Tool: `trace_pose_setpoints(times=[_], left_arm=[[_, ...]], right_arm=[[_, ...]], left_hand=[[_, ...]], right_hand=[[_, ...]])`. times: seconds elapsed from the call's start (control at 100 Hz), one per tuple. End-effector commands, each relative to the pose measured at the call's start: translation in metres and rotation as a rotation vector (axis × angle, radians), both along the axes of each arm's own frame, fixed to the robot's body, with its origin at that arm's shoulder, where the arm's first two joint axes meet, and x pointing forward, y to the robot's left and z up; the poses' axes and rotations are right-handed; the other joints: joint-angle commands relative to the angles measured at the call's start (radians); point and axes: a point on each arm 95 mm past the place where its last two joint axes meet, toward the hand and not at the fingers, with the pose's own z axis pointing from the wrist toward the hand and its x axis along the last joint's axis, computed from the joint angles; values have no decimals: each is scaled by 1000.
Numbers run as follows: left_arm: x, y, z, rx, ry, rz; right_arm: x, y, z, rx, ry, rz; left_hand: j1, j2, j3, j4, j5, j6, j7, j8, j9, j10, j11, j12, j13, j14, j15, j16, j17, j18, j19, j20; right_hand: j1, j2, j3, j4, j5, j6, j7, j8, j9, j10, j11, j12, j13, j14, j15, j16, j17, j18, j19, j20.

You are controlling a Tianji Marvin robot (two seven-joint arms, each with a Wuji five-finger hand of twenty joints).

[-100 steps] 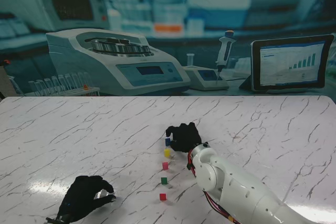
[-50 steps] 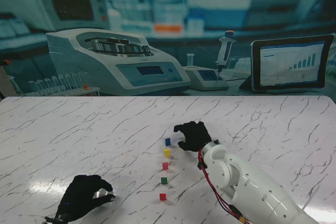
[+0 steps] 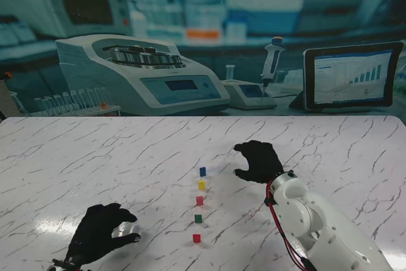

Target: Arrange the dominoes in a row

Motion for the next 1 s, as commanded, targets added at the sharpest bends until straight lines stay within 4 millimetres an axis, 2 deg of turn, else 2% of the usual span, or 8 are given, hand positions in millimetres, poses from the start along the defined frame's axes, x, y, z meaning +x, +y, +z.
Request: trace_pose_setpoints(times=[0.0, 0.04, 0.36, 0.54, 0.78, 0.99], left_arm=[[-4, -4, 2, -15, -1, -23], [-5, -3, 3, -14, -8, -23], [-8, -4, 13, -2, -58, -35], [-7, -5, 15, -7, -84, -41], [-4, -6, 17, -12, -118, -46], [-3, -9, 15, -19, -135, -50]], right_arm=[[-12, -4, -6, -8, 3, 11], [-17, -9, -4, -14, 3, 11], [-59, -46, -12, 26, -31, -3], [-88, -66, -21, 51, -35, 4], [-120, -87, -35, 87, -41, -18], [-140, -99, -42, 96, -47, -23]], left_hand=[[-37, -18, 5, 16, -26, 25, -38, -6, -32, 7, -20, -15, -38, -32, -20, -18, -21, -50, -52, -23], [-42, -19, 4, 15, -31, 28, -47, -7, -37, 11, -23, -17, -44, -31, -21, -19, -26, -56, -58, -25], [-79, -31, 6, 15, -62, 43, -169, -32, -101, 19, -54, -41, -99, -37, -46, -39, -43, -82, -107, -50], [-86, -37, 5, 14, -64, 43, -190, -34, -109, 22, -56, -44, -106, -38, -49, -41, -42, -96, -113, -52], [-87, -42, 6, 13, -63, 43, -207, -32, -124, 20, -60, -48, -118, -39, -52, -43, -31, -104, -114, -54], [-87, -44, 7, 12, -63, 40, -214, -29, -125, 19, -58, -49, -118, -39, -52, -44, -26, -105, -113, -53]], right_hand=[[-41, 23, -17, 1, -22, 25, -33, -43, -41, 15, -23, -19, -39, -1, -21, -16, 16, 114, -94, 95], [-44, 29, -20, 0, -28, 31, -36, -51, -46, 18, -28, -21, -43, 1, -26, -18, 24, 115, -119, 121], [-60, 35, -46, -5, -30, 58, -55, -71, -51, 36, -55, -36, -53, 15, -42, -26, 35, 122, -155, 140], [-61, 39, -56, -7, -26, 62, -60, -80, -45, 41, -61, -38, -52, 19, -41, -26, 41, 125, -163, 153], [-58, 42, -65, -6, -20, 64, -60, -85, -39, 46, -59, -33, -48, 24, -37, -22, 46, 126, -170, 169], [-57, 46, -73, -6, -16, 66, -57, -86, -34, 48, -57, -29, -45, 28, -33, -18, 52, 127, -174, 181]])
